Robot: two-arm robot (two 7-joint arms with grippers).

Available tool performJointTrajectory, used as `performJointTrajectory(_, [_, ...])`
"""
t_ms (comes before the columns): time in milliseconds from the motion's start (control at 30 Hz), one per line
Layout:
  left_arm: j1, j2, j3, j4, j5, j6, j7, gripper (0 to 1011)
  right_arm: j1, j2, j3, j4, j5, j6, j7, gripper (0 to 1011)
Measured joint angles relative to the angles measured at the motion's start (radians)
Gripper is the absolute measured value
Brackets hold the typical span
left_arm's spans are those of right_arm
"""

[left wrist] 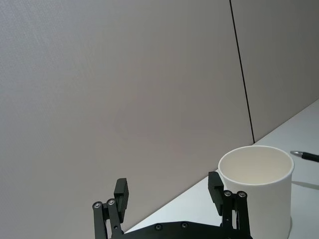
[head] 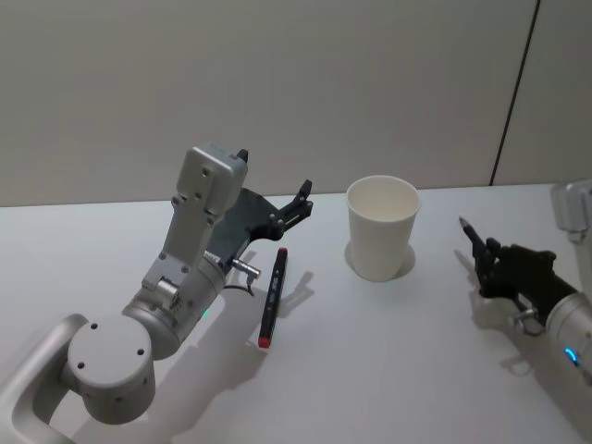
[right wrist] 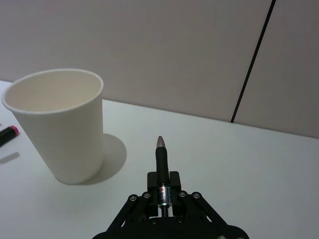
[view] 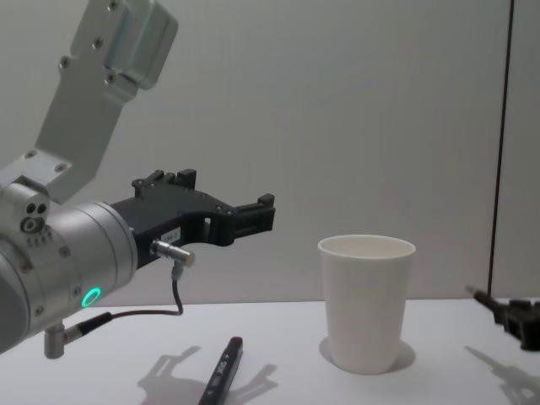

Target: Place the pen into the pen holder.

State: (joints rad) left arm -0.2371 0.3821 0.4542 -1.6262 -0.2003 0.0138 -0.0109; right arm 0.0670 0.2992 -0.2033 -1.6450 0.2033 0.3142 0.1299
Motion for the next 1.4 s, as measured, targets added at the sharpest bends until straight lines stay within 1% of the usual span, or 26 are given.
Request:
performJointTrajectory(67, [0.0,0.0,0.0,0.0,0.0,0.0,0.0,998,-0.001,0.0,0.003,-0.002,0.007,-0.032,-0.001,134])
performJointTrajectory(133, [0.0,0.0,0.0,0.0,0.0,0.0,0.0,998,-0.001,0.001,0.005,-0.004,0.01,-0.05,-0.002,134])
performJointTrajectory(167, [0.0,0.0,0.0,0.0,0.0,0.0,0.0,998,-0.002,0.001,0.008,-0.006,0.016,-0.073,-0.002,134])
performJointTrajectory(233, [0.0,0.0,0.0,0.0,0.0,0.0,0.0,998,-0.002,0.001,0.01,-0.007,0.02,-0.093,-0.003,133])
performJointTrajectory(267, [0.0,0.0,0.0,0.0,0.0,0.0,0.0,998,-0.001,0.001,0.012,-0.009,0.025,-0.116,-0.003,134])
performJointTrajectory(467, [0.0,0.0,0.0,0.0,0.0,0.0,0.0,998,0.004,0.001,0.021,-0.014,0.043,-0.189,-0.003,134])
performJointTrajectory(500, [0.0,0.0,0.0,0.0,0.0,0.0,0.0,999,0.006,0.0,0.024,-0.015,0.048,-0.209,-0.002,134])
performJointTrajectory(567, [0.0,0.0,0.0,0.0,0.0,0.0,0.0,998,0.01,-0.001,0.026,-0.016,0.053,-0.228,-0.001,134])
performJointTrajectory(767, [0.0,0.0,0.0,0.0,0.0,0.0,0.0,998,0.03,-0.006,0.035,-0.016,0.074,-0.311,0.007,134])
performJointTrajectory(800, [0.0,0.0,0.0,0.0,0.0,0.0,0.0,998,0.037,-0.009,0.037,-0.014,0.078,-0.33,0.011,134])
performJointTrajectory(867, [0.0,0.0,0.0,0.0,0.0,0.0,0.0,998,0.044,-0.012,0.038,-0.012,0.083,-0.35,0.014,134])
performJointTrajectory(900, [0.0,0.0,0.0,0.0,0.0,0.0,0.0,998,0.053,-0.016,0.039,-0.008,0.088,-0.371,0.02,134])
performJointTrajectory(1033, [0.0,0.0,0.0,0.0,0.0,0.0,0.0,998,0.072,-0.024,0.04,0.001,0.097,-0.412,0.031,134])
performJointTrajectory(1133, [0.0,0.0,0.0,0.0,0.0,0.0,0.0,998,0.102,-0.04,0.039,0.021,0.106,-0.464,0.052,134])
performJointTrajectory(1333, [0.0,0.0,0.0,0.0,0.0,0.0,0.0,998,0.154,-0.069,0.029,0.068,0.112,-0.53,0.088,134])
performJointTrajectory(1367, [0.0,0.0,0.0,0.0,0.0,0.0,0.0,998,0.154,-0.069,0.029,0.068,0.112,-0.53,0.088,134])
performJointTrajectory(1400, [0.0,0.0,0.0,0.0,0.0,0.0,0.0,998,0.166,-0.076,0.026,0.081,0.112,-0.542,0.096,134])
